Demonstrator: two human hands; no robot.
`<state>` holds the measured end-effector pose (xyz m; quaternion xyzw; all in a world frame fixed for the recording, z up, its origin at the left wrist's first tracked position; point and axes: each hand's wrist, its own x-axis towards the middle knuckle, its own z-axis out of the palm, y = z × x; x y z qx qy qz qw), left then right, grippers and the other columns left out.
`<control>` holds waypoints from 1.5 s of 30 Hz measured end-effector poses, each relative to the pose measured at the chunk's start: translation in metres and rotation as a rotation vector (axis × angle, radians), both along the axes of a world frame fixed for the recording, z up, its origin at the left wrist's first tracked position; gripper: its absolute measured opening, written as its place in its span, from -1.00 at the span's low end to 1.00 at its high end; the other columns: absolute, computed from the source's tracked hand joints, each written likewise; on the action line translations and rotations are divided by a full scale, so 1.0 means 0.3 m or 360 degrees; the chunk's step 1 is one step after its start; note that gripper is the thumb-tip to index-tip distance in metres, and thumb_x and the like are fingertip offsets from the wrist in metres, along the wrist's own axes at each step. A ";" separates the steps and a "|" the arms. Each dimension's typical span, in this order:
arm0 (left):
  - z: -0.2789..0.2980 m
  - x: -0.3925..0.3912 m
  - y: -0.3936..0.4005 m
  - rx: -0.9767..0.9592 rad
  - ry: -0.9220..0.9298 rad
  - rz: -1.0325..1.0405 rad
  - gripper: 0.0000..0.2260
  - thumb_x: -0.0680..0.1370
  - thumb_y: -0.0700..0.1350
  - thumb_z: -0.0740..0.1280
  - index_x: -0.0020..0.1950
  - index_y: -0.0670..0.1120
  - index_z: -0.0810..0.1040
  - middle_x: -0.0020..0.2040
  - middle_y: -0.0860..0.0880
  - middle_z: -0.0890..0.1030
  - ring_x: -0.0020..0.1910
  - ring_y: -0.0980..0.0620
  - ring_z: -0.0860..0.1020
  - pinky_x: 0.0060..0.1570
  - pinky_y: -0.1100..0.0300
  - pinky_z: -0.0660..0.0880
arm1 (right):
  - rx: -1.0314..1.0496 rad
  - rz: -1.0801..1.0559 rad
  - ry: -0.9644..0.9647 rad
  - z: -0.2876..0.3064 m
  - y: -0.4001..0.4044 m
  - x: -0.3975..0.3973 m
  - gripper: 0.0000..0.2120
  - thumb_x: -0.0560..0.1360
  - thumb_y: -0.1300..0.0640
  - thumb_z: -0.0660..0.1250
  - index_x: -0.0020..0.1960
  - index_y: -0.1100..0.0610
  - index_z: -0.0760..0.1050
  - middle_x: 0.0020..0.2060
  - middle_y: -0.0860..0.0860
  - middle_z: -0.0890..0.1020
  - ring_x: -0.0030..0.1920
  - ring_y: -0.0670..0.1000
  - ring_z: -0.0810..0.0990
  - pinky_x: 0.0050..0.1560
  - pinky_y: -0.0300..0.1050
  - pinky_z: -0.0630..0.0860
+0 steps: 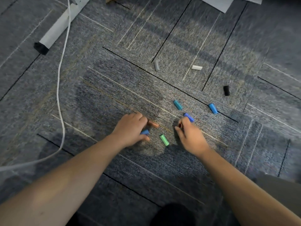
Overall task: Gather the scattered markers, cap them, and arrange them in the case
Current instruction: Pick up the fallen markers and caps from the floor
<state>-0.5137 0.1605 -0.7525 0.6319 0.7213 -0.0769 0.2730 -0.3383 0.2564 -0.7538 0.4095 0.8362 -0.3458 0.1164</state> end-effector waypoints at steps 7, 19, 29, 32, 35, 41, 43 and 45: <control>0.005 -0.028 -0.006 0.0032 -0.0149 0.0108 -0.80 0.57 0.01 0.20 0.00 -0.12 0.34 -0.07 -0.03 0.40 -0.08 0.04 0.38 -0.14 0.25 0.24 | 0.0031 0.0185 -0.0229 0.023 -0.049 -0.008 -0.66 0.57 -0.08 0.06 0.07 0.20 0.33 -0.30 -0.09 0.33 -0.32 -0.07 0.38 -0.36 -0.28 0.32; 0.009 -0.013 0.077 0.0020 -0.0020 -0.0057 -0.61 0.51 0.10 0.27 0.21 -0.10 0.33 0.01 -0.03 0.57 -0.07 0.00 0.53 -0.19 0.22 0.36 | 0.0037 0.0443 -0.0453 0.043 -0.068 -0.057 -0.69 0.57 -0.08 0.12 0.08 0.18 0.34 -0.15 0.03 0.47 -0.17 0.04 0.49 -0.09 -0.09 0.54; 0.010 -0.006 0.148 -0.0119 -0.0046 -0.0212 -0.79 0.56 0.05 0.21 0.02 -0.09 0.38 -0.08 -0.02 0.57 -0.24 0.06 0.43 -0.18 0.18 0.44 | -0.0055 -0.0186 -0.0154 0.036 0.032 0.048 -0.94 0.53 0.22 0.18 -0.11 0.15 0.32 -0.33 -0.06 0.34 -0.39 -0.16 0.30 -0.46 -0.37 0.24; 0.013 -0.016 0.174 -0.0054 -0.0107 -0.0089 -0.86 0.58 -0.05 0.18 0.01 -0.11 0.37 -0.13 -0.08 0.56 -0.26 0.00 0.41 -0.28 0.17 0.34 | -0.0030 -0.0416 -0.0008 0.034 0.066 0.076 -0.85 0.54 0.28 0.17 0.08 0.20 0.42 -0.35 -0.04 0.40 -0.43 -0.13 0.31 -0.52 -0.35 0.28; 0.011 -0.011 0.210 -0.0004 -0.0157 -0.0006 -0.85 0.58 -0.11 0.17 0.10 -0.14 0.36 -0.24 -0.02 0.45 -0.31 0.01 0.40 -0.38 0.20 0.28 | 0.0110 -0.0419 -0.0061 0.022 0.097 0.092 -0.81 0.56 0.26 0.14 0.14 0.19 0.41 -0.38 -0.10 0.38 -0.44 -0.12 0.35 -0.49 -0.34 0.28; -0.005 -0.006 0.269 0.0093 -0.0096 -0.0066 -0.79 0.58 0.00 0.17 0.12 -0.09 0.34 -0.10 -0.03 0.55 -0.24 0.00 0.50 -0.31 0.19 0.40 | 0.0236 -0.0269 -0.0178 -0.013 0.128 0.066 -0.76 0.56 -0.01 0.16 0.10 0.14 0.37 -0.34 -0.14 0.35 -0.38 -0.14 0.36 -0.41 -0.27 0.31; -0.004 -0.003 0.290 0.0079 -0.0060 -0.0094 -0.71 0.54 0.08 0.22 0.14 -0.08 0.34 -0.08 -0.01 0.55 -0.24 0.03 0.49 -0.27 0.18 0.43 | 0.0236 -0.0212 -0.0182 -0.009 0.134 0.052 -0.67 0.51 -0.10 0.18 0.11 0.13 0.36 -0.27 -0.12 0.41 -0.32 -0.10 0.42 -0.32 -0.25 0.40; -0.002 0.004 0.315 0.0084 -0.0043 -0.0111 -0.63 0.51 0.11 0.26 0.18 -0.07 0.32 -0.04 0.01 0.56 -0.25 0.06 0.46 -0.29 0.19 0.41 | 0.0223 -0.0158 -0.0220 -0.004 0.139 0.041 -0.63 0.47 -0.14 0.22 0.10 0.11 0.35 -0.20 -0.09 0.43 -0.22 -0.06 0.46 -0.19 -0.19 0.47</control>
